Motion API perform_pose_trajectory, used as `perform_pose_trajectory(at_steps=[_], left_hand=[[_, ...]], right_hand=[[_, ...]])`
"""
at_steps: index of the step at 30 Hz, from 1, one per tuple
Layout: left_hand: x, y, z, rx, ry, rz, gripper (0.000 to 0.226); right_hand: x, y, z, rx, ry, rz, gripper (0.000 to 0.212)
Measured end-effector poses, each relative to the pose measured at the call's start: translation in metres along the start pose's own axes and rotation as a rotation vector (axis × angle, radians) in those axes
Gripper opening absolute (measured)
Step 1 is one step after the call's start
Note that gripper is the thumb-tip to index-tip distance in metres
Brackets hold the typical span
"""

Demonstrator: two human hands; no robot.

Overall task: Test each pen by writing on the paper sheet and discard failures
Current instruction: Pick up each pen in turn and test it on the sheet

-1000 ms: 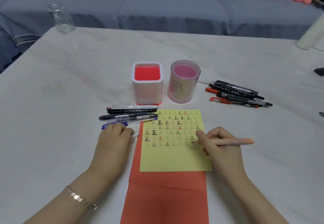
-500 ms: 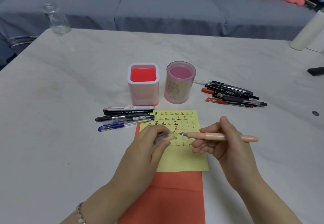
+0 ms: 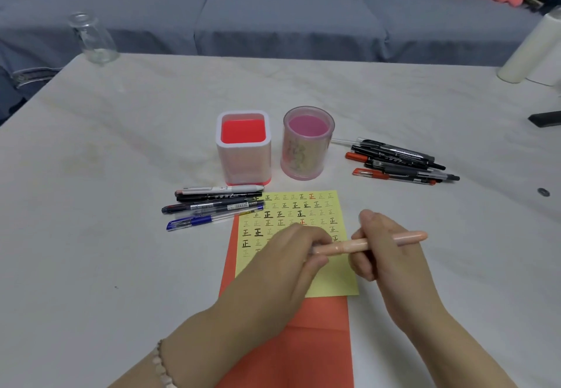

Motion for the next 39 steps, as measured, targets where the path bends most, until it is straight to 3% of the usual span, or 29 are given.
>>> perform_pose_trajectory(at_steps=[3, 6, 11, 13, 15, 19, 20, 22, 24, 26, 29, 33, 35, 39], left_hand=[[0.002, 0.008, -0.006, -0.029, -0.003, 0.071, 0.006], [0.007, 0.01, -0.012, -0.073, -0.07, 0.174, 0.011], [0.012, 0.019, -0.035, -0.403, -0.262, 0.768, 0.033], [0.01, 0.016, -0.043, -0.407, -0.275, 0.801, 0.033], [0.006, 0.006, -0.048, -0.368, -0.236, 0.669, 0.032], [-0.001, -0.018, -0.04, -0.295, -0.086, 0.182, 0.017], [-0.004, -0.025, -0.035, -0.33, -0.038, 0.109, 0.014], [-0.01, -0.037, -0.024, -0.384, 0.05, -0.049, 0.015], [-0.016, -0.051, -0.012, -0.366, 0.146, -0.2, 0.016], [-0.024, -0.063, -0.003, -0.299, 0.252, -0.283, 0.015], [-0.038, -0.084, 0.004, -0.249, 0.331, -0.277, 0.017], [-0.043, -0.11, 0.007, -0.205, 0.22, -0.224, 0.016], [-0.04, -0.118, 0.012, -0.122, 0.173, -0.284, 0.029], [-0.042, -0.128, 0.021, -0.043, 0.112, -0.343, 0.047]], right_hand=[[-0.003, 0.002, 0.003, -0.028, 0.039, -0.025, 0.032], [-0.012, 0.003, 0.002, -0.037, 0.031, -0.003, 0.033], [-0.018, -0.013, -0.002, -0.099, -0.076, 0.025, 0.029], [-0.014, -0.016, -0.01, -0.14, -0.06, 0.049, 0.039], [-0.012, -0.013, -0.024, -0.122, -0.059, 0.106, 0.038], [-0.015, 0.0, -0.058, 0.019, -0.372, 0.284, 0.009], [-0.022, 0.008, -0.073, -0.02, -0.382, 0.453, 0.021], [-0.036, 0.019, -0.107, -0.279, -0.282, 0.94, 0.034], [-0.043, 0.026, -0.134, -0.457, -0.088, 1.262, 0.033], [-0.046, 0.028, -0.149, -0.394, -0.002, 1.487, 0.029], [-0.045, 0.034, -0.155, -0.288, -0.069, 1.747, 0.028], [-0.048, 0.042, -0.149, -0.414, -0.029, 1.673, 0.015], [-0.047, 0.042, -0.139, -0.512, -0.013, 1.571, 0.009], [-0.034, 0.03, -0.11, -0.542, -0.128, 1.292, 0.017]])
Point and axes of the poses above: each hand's wrist, its own z-axis away from the middle knuckle, its own x-axis out of the palm, y = z × x, the point moved 1 cm from there along -z, towards the middle knuckle, and after that the axes turned 2 degrees about -z, right-handed, at the moved point
